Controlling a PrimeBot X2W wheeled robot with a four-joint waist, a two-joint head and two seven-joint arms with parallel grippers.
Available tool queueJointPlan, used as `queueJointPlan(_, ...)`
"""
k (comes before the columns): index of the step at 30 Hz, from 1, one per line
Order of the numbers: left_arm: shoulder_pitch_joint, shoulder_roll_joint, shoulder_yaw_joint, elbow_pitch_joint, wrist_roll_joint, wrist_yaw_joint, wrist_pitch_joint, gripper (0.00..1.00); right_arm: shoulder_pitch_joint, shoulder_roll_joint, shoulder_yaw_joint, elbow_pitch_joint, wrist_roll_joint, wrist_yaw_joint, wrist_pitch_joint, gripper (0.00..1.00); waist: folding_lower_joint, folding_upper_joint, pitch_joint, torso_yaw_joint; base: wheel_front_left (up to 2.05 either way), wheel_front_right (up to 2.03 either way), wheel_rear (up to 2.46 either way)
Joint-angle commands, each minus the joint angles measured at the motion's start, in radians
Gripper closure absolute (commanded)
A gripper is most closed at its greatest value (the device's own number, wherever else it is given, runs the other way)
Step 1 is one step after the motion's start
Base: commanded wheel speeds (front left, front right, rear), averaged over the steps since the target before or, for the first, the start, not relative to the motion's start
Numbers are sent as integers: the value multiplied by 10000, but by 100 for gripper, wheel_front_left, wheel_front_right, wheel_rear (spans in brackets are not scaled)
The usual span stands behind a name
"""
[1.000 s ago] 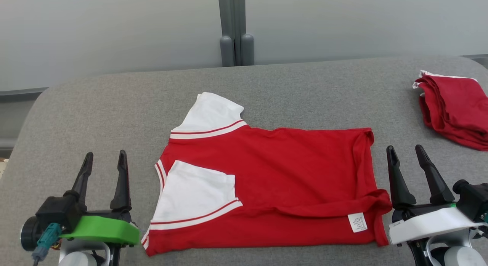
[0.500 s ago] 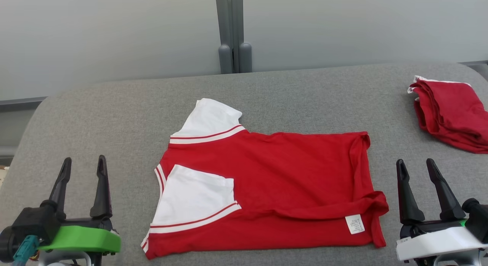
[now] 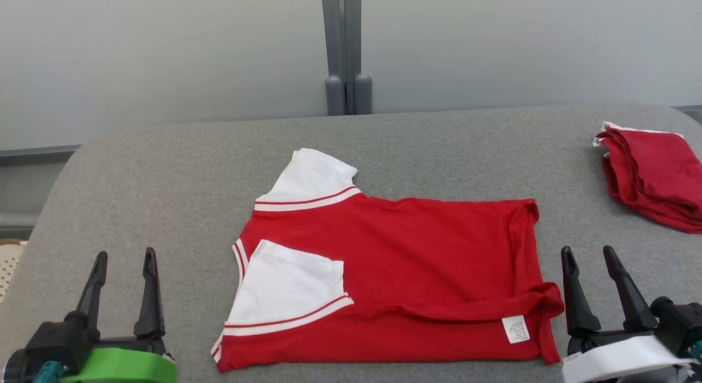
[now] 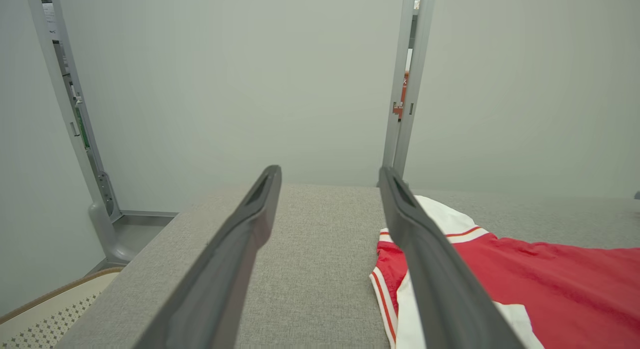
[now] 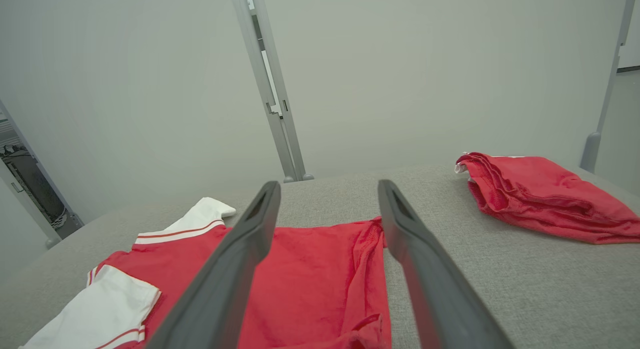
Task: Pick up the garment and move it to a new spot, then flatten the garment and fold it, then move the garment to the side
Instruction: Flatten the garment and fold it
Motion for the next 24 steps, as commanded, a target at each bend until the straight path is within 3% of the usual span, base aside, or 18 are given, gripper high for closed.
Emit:
queueJointPlan(1,207,-51,19,104,164,-143,-26,0,-29,5,0,72,-40,-4,-38,0,0,0,-11,17,0,0,0)
queueJointPlan(11,200,-327,195,543,529,-686,-26,0,118,98,35,285,-77,-4,-113,0,0,0,-117,70,0,0,0)
queueJointPlan(24,102,-26,-185,249,726,-839,-26,0,139,160,110,-31,-479,-5,224,0,0,0,-164,198,0,0,0)
